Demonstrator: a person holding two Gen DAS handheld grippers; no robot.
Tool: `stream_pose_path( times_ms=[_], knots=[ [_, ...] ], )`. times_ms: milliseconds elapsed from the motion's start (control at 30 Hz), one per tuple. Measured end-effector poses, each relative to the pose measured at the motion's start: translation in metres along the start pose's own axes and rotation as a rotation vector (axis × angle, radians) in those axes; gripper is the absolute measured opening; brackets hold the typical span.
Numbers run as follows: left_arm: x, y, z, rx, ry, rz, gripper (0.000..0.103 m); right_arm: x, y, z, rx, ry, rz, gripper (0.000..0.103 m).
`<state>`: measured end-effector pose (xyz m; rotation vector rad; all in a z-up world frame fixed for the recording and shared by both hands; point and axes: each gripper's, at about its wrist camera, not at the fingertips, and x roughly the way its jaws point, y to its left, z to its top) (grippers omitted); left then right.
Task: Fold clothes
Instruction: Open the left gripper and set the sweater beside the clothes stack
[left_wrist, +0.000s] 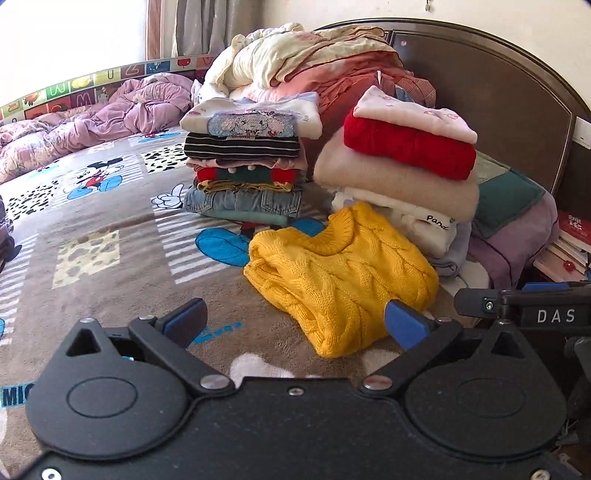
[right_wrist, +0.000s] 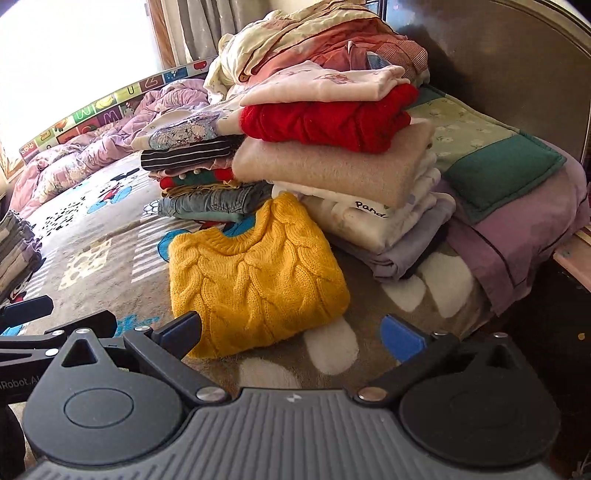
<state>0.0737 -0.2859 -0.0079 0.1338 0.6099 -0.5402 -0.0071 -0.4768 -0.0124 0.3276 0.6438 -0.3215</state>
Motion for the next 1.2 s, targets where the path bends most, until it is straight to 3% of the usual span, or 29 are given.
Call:
stream_pose_path(
  times_ms=[233,1200],
  knots=[
    [-0.006,0.0,-0.006,0.029,0.017,0.019,0.103,-0.006,0.013,-0.008,-0.042,0.002,-0.024,0.103],
    [-0.023,0.011,-0.017,-0.014,0.028,-0.002,0.103,-0.027,0.023,-0.02,-0.057,0.005,-0.025,0.103]
  ],
)
